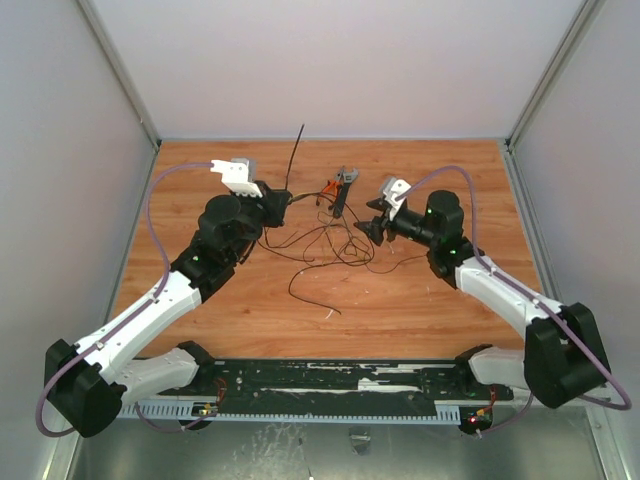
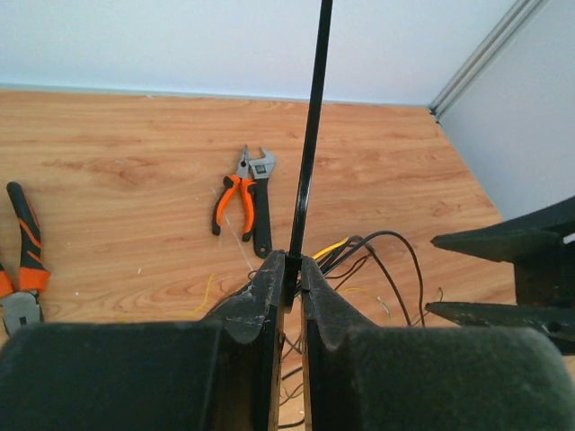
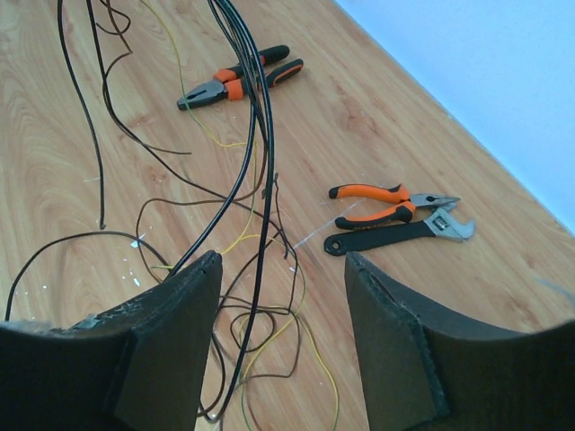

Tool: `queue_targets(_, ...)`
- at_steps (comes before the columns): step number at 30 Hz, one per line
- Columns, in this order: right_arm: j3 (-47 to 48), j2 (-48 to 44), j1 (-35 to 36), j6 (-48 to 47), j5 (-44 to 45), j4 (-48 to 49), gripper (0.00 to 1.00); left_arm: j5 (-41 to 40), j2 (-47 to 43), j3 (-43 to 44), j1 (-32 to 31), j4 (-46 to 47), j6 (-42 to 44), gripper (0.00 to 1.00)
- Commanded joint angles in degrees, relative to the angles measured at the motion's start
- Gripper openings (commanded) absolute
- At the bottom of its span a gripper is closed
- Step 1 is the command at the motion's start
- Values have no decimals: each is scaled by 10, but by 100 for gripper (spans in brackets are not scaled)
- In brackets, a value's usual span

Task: Zip-tie the wires
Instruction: Adjust the cable at the center of the board.

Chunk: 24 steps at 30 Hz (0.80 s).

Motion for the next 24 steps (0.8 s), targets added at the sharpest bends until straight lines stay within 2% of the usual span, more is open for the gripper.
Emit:
queue_targets(1, 36, 42, -1, 27, -27, 26, 57, 8, -2, 4, 5, 26, 3, 0)
queue_targets(3, 49, 64, 0, 27, -30, 29, 51, 9, -4, 3, 5, 26, 3, 0)
queue_targets(5, 59, 82, 0, 26, -31, 29, 41, 11, -5, 2, 5, 26, 2, 0)
queue_targets(10, 63, 92, 0, 23, -37, 23, 3, 10, -6, 3, 5, 25, -2, 0)
queue_targets(11, 56, 84, 0, 22, -25, 22, 0, 8, -6, 4, 5, 23, -3, 0)
queue_targets(17, -17, 1, -4, 34, 22, 42, 0, -8, -1, 8, 9, 11, 1, 0)
queue_targets(24, -55, -77, -20, 43, 117, -3, 0, -12, -8, 7, 17, 5, 0, 0)
